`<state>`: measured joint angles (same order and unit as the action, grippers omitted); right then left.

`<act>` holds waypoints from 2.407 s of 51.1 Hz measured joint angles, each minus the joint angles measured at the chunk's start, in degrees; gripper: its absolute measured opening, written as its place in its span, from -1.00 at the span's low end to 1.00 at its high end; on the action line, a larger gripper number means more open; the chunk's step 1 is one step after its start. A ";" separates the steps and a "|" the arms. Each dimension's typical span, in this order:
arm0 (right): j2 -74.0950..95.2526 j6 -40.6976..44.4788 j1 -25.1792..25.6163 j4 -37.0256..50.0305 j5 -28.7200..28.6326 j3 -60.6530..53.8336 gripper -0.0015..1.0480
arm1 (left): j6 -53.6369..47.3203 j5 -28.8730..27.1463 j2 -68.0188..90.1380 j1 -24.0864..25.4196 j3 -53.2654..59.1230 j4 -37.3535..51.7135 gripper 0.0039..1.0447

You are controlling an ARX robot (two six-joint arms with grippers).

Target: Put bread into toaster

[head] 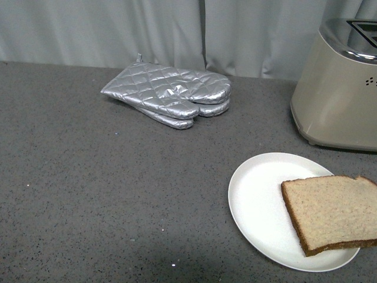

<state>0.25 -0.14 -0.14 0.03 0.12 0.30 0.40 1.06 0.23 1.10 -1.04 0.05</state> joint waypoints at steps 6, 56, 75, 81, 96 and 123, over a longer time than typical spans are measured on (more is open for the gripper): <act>0.00 0.00 0.00 0.00 -0.07 0.00 0.82 | -0.11 -0.92 -0.02 -0.85 0.00 -0.04 -0.93; 0.00 0.00 0.00 0.00 -0.07 0.00 0.82 | 51.36 33.46 7.63 8.66 -1.51 -6.45 0.28; 0.00 0.00 0.00 -0.02 -0.15 0.00 0.82 | 6.56 -1.07 -0.09 -0.87 -0.04 -0.13 -0.28; 0.00 0.00 0.00 -0.02 -0.04 0.00 0.82 | 1.62 -1.03 -0.09 -0.96 -0.04 -0.13 -0.83; 0.00 0.02 0.00 -0.02 -0.04 0.00 0.82 | 0.24 -1.03 -0.11 -0.96 -0.04 -0.13 -0.93; 0.00 0.00 0.00 0.00 -0.07 0.00 0.82 | 0.07 -1.03 -0.11 -0.96 -0.04 -0.13 0.59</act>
<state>0.25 -0.14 -0.14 0.03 0.05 0.30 0.47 0.03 0.12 0.14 -1.08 -0.08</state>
